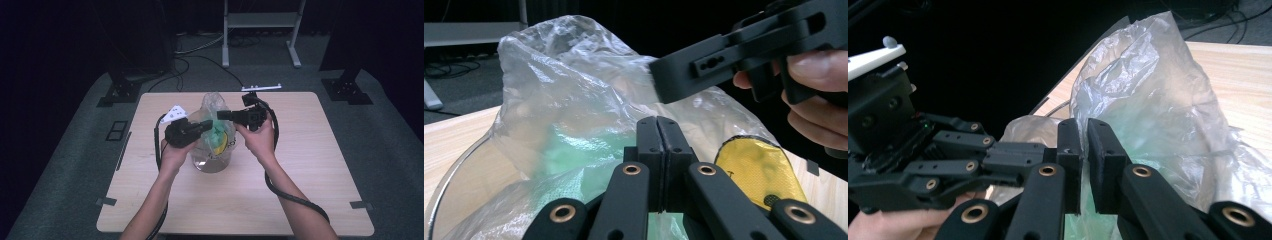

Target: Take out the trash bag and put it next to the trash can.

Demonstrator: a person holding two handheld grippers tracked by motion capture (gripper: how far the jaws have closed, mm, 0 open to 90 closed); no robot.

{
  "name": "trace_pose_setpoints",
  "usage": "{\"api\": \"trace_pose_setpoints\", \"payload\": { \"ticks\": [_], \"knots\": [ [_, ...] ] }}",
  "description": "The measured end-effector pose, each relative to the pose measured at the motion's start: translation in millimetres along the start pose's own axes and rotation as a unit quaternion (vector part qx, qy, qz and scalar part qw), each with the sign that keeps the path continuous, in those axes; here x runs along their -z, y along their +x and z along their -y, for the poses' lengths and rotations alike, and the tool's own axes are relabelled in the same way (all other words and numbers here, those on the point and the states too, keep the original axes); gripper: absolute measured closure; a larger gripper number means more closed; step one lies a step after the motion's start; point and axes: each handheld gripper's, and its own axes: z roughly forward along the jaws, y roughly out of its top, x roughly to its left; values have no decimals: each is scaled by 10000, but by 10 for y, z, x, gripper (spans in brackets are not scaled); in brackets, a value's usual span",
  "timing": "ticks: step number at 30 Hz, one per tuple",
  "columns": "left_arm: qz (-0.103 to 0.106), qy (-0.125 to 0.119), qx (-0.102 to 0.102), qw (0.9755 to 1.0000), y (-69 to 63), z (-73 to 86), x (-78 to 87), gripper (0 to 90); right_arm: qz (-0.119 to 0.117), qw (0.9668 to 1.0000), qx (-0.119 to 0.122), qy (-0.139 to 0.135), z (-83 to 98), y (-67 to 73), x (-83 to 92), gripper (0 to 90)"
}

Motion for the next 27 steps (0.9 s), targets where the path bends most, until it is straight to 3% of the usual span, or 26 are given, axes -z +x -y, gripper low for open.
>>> {"api": "trace_pose_setpoints", "payload": {
  "ticks": [11, 18, 22, 27],
  "knots": [
    [44, 54, -34, 10000, -24, 4, -33, 897, -393, 9981, -464, 47, -17, -88, -154, 781],
    [73, 94, -93, 9999, -48, -7, -45, 896, -290, 9984, -464, 135, -36, -61, -247, 736],
    [86, 107, -53, 9999, -41, -2, -38, 889, -77, 9990, -393, 220, -45, -36, -273, 858],
    [106, 130, -12, 9999, -30, -12, 2, 783, 85, 9991, -336, 258, -40, -40, -269, 894]
  ]
}}
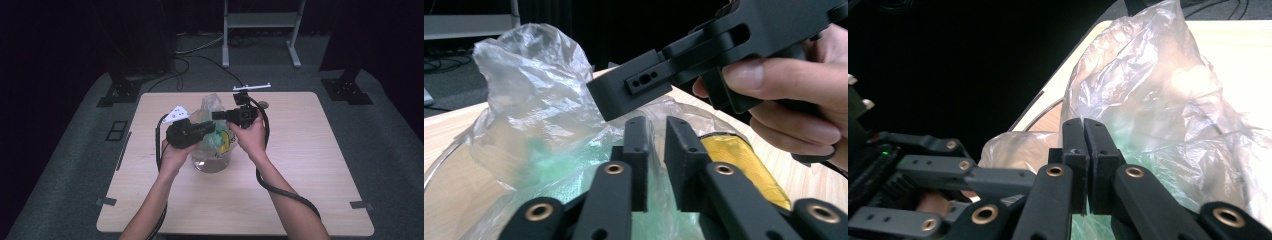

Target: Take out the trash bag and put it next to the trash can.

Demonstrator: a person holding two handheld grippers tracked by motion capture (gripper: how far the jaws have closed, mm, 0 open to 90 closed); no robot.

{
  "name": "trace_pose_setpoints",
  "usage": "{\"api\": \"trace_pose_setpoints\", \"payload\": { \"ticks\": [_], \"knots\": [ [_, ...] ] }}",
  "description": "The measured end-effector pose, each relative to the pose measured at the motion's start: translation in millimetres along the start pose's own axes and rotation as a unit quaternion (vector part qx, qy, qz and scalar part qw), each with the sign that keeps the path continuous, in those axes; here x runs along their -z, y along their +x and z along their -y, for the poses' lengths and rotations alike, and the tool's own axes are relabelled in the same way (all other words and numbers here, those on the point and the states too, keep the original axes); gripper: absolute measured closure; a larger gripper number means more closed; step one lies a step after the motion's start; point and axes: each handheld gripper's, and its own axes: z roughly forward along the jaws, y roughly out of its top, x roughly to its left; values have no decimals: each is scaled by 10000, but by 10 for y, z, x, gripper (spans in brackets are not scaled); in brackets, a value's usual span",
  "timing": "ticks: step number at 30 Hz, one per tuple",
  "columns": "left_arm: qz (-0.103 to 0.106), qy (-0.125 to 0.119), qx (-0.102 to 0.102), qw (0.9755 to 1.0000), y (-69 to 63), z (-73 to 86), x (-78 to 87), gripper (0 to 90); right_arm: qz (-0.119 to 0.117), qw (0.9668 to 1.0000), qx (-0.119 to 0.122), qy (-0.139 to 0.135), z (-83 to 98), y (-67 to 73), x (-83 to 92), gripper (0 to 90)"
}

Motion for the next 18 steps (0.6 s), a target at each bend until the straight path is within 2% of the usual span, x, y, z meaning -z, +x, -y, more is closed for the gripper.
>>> {"api": "trace_pose_setpoints", "payload": {
  "ticks": [5, 6, 18],
  "knots": [
    [-15, -19, 83, 10000, 13, -43, 75, 637, 15, 10000, -44, -72, 12, -53, 36, 899],
    [13, -18, 119, 9999, 19, -50, 89, 620, 4, 9999, -64, -97, 15, -67, 43, 899],
    [-221, -179, 328, 9991, 143, -54, 303, 432, -173, 9995, -143, -209, 51, -148, 153, 900]
  ]
}}
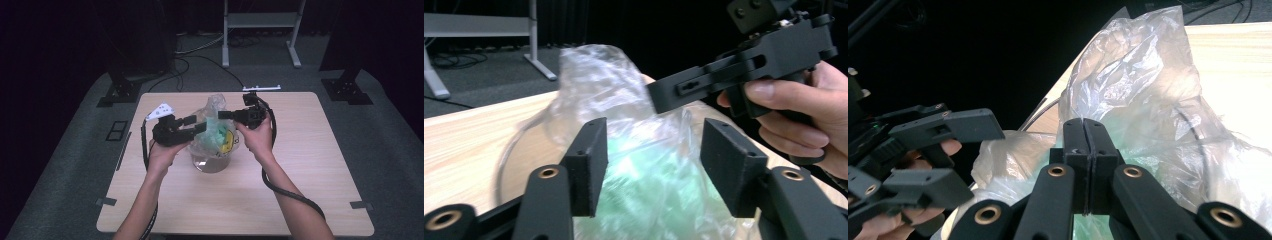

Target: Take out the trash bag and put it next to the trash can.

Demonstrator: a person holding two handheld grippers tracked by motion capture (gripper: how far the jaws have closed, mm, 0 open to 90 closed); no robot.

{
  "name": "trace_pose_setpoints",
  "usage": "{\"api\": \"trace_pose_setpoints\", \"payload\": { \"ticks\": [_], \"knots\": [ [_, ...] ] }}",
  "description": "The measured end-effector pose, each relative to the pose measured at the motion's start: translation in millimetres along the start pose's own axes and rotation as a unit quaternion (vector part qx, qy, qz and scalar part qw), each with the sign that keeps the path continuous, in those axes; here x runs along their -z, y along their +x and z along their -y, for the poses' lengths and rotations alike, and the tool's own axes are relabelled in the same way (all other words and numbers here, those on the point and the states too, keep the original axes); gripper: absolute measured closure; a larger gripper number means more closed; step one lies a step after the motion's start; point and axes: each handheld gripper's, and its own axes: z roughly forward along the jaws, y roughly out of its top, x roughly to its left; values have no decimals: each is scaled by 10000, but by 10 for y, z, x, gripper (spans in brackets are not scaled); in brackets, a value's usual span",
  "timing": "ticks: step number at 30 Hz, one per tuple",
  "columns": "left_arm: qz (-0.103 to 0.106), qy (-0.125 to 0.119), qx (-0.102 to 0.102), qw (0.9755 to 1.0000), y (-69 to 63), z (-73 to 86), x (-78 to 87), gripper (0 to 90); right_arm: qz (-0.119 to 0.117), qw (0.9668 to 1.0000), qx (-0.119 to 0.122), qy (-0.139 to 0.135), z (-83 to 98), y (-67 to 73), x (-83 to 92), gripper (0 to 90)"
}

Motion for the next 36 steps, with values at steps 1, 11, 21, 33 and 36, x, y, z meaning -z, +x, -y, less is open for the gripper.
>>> {"api": "trace_pose_setpoints", "payload": {
  "ticks": [1, 11, 21, 33, 36],
  "knots": [
    [-19, -27, 42, 10000, 16, 4, 22, 419, -24, 10000, -4, -10, 2, -6, 11, 900],
    [-217, -207, 163, 9994, 140, 52, 247, 360, -52, 9999, -58, -132, 16, -68, 129, 900],
    [-431, -246, 323, 9982, 238, 208, 405, 310, -55, 9996, -100, -260, -9, -97, 227, 900],
    [-550, -158, 319, 9979, 259, 387, 507, 257, -106, 9991, -57, -408, -86, -33, 335, 900],
    [-581, -101, 318, 9978, 279, 432, 516, 245, -127, 9989, -39, -439, -106, -7, 366, 900]
  ]
}}
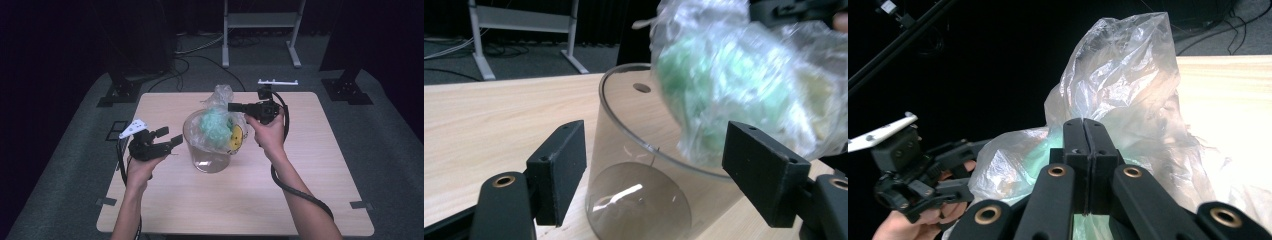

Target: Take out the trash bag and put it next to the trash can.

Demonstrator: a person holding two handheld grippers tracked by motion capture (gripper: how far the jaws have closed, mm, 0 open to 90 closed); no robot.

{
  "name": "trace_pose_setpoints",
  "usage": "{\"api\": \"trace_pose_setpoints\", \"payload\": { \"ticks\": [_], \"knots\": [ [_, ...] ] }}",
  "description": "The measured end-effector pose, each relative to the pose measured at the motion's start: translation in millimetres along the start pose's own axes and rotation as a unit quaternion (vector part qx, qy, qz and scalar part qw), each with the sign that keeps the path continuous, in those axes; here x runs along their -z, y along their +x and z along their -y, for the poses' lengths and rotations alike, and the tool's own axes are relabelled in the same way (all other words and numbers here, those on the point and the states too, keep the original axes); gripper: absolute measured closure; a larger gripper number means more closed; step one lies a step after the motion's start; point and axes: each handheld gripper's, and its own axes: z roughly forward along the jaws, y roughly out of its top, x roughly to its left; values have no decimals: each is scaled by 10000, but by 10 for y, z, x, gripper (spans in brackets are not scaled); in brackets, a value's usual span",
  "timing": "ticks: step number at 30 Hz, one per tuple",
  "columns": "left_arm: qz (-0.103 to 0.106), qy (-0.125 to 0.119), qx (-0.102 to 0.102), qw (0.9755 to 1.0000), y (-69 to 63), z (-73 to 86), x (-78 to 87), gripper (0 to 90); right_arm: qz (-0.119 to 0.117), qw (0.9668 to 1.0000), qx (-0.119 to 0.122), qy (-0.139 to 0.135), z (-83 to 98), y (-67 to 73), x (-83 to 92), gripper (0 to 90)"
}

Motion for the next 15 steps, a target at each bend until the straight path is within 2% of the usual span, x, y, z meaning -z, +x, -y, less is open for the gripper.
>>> {"api": "trace_pose_setpoints", "payload": {
  "ticks": [7, 15],
  "knots": [
    [-78, 35, 103, 9999, 27, 102, -15, 174, -83, 9999, 67, -135, -70, 56, 109, 900],
    [-118, 36, 94, 9999, -3, 125, -42, 141, -125, 9995, 69, -287, -154, 103, 273, 900]
  ]
}}
